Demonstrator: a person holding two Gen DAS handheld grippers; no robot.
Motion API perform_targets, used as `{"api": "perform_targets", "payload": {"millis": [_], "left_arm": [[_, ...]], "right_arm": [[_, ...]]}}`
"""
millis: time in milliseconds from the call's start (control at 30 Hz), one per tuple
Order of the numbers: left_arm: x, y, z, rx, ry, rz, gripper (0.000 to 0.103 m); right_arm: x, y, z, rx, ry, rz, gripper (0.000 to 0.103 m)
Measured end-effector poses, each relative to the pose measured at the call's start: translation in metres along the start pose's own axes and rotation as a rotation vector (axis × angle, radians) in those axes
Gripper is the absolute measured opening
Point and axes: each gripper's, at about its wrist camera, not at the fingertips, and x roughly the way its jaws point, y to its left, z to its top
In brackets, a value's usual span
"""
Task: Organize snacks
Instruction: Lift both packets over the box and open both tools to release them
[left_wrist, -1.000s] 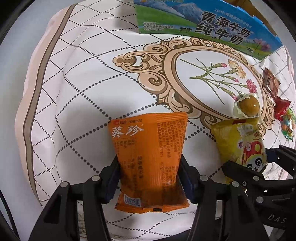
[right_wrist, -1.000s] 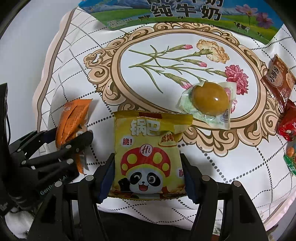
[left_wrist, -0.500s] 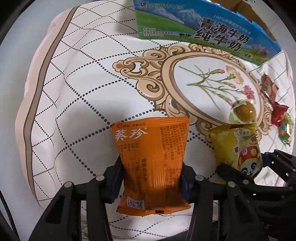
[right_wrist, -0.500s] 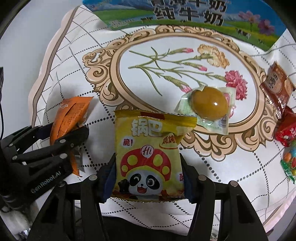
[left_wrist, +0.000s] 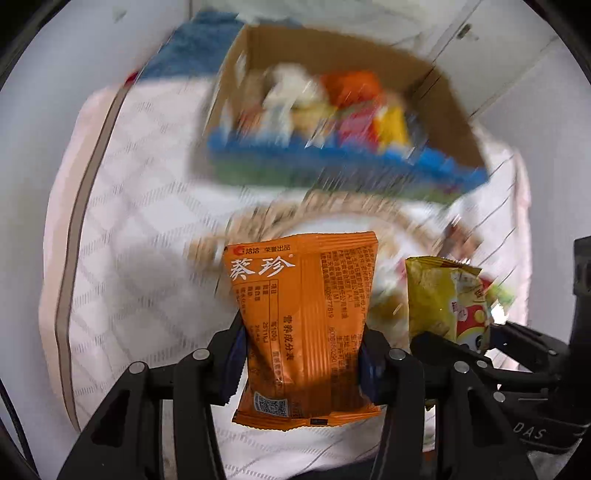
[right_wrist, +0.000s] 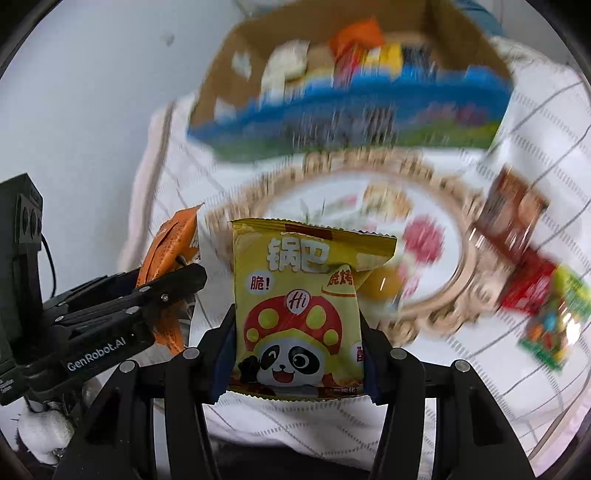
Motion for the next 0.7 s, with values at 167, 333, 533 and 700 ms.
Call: {"api": "perform_targets", "payload": {"millis": [167,333,533,700], "left_arm": [[-0.023,-0.029,0.086,0.066,-0.086,-0.035,0.047],[-0.002,-0.044,0.181,0.116,-0.083,-0.008,0.048],[0.065,-0.058,0.262,0.133,0.05,0.015,0.048],[0.11,-0.054,0.293,0.111,0.128,0.011,0.048]], "right_arm": [[-0.046,-0.018,0.069,0.016,-0.125,-0.023,0.058],[-0.054,-0.041,0.156,0.031,-0.191,-0.124,0.058],[-0.015,-0.072,0.235,0.059,-0.123,-0.201,0.058],[0.016,-0.091,0.265,0.089,-0.087,-0.224,0.058]]}}
